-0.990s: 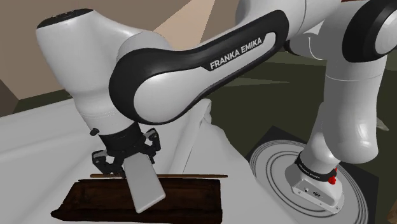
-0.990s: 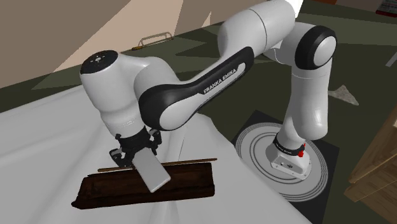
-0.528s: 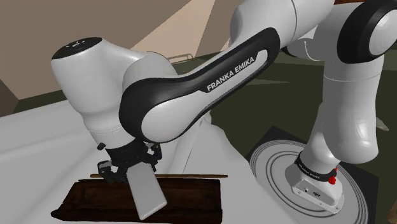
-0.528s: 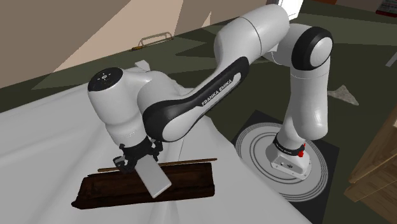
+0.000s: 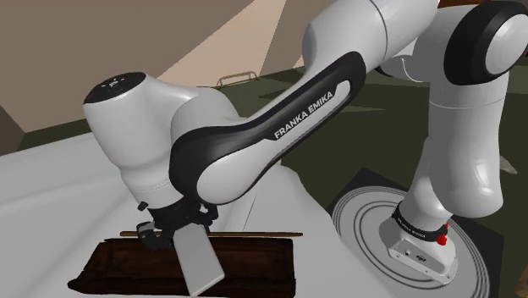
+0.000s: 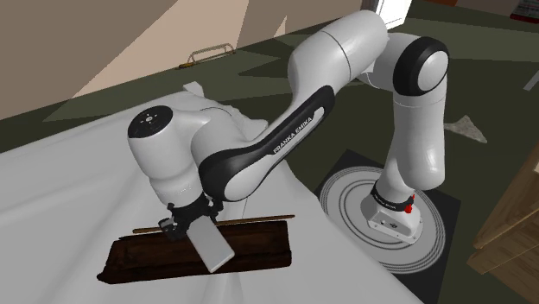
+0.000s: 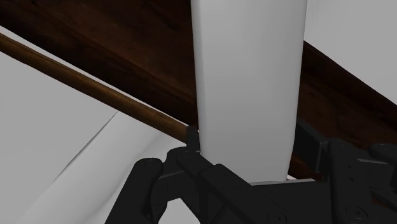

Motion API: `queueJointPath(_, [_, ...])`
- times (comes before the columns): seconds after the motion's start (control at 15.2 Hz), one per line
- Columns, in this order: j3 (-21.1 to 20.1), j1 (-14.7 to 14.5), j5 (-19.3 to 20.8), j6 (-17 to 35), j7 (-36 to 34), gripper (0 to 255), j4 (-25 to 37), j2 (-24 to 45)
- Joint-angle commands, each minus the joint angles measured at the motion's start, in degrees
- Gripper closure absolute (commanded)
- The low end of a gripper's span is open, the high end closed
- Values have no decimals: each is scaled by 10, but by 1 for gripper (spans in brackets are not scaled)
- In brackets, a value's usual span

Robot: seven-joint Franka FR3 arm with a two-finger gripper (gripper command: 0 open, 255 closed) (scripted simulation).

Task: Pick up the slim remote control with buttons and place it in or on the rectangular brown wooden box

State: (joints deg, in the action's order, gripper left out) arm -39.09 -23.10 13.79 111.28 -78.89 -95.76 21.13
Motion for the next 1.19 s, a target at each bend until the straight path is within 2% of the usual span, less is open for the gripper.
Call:
queueJointPath(0.0, [0,0,0,0,0,255,0,0])
queueJointPath(0.13, [0,0,0,0,0,255,0,0])
queueJointPath(0.2, [0,0,0,0,0,0,0,0])
queueJointPath(0.53, [0,0,0,0,0,0,0,0])
queueJointPath(0.79, [-6,-1,-12,-66,9,0,56,-14])
queueJointPath(1.12, [-6,-1,-12,-66,9,0,56,-14])
